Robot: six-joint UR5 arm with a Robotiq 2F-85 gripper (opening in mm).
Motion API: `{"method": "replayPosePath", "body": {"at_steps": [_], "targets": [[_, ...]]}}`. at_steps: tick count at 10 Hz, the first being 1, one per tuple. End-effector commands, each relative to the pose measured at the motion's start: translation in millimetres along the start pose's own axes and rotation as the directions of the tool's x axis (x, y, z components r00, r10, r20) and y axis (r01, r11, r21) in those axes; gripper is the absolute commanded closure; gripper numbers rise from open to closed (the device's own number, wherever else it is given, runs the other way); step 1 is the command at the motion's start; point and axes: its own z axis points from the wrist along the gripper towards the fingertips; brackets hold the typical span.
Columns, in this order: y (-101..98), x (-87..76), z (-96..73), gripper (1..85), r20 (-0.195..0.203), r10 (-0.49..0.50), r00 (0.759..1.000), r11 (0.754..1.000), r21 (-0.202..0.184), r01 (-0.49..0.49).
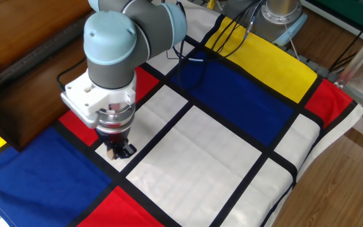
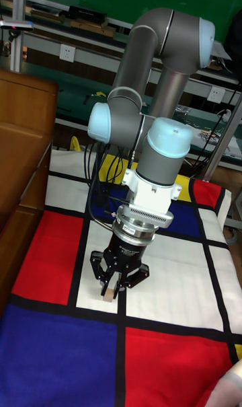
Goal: Put the object on the shelf
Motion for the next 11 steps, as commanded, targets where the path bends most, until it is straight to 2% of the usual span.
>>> {"method": "replayPosePath", "body": {"at_steps": [1, 2, 3, 4, 5, 6, 8, 10, 11], "targets": [[-1.5, 31.9, -3.1, 84.7, -0.123, 0.001, 0.992, 1.0, 0.0, -0.001], [-1.1, 39.9, -4.3, 84.7, -0.154, -0.011, 0.988, 1.0, -0.003, 0.011], [0.2, 38.8, -4.1, 84.7, -0.15, -0.013, 0.989, 1.0, -0.008, 0.012], [-7.6, 32.5, -3.3, 84.7, -0.126, -0.001, 0.992, 1.0, 0.023, 0.004], [-18.8, 36.2, -4.3, 84.7, -0.142, -0.021, 0.99, 0.998, 0.063, 0.03], [-14.2, 39.0, -4.5, 84.7, -0.152, -0.025, 0.988, 0.998, 0.045, 0.032], [-15.8, 43.2, -5.2, 84.7, -0.168, -0.021, 0.985, 0.998, 0.051, 0.03], [-28.1, 43.9, -23.5, 84.7, -0.184, -0.031, 0.982, 0.998, 0.05, 0.041], [-36.0, 44.1, -36.2, 84.7, -0.194, -0.04, 0.98, 0.998, 0.037, 0.048]]}}
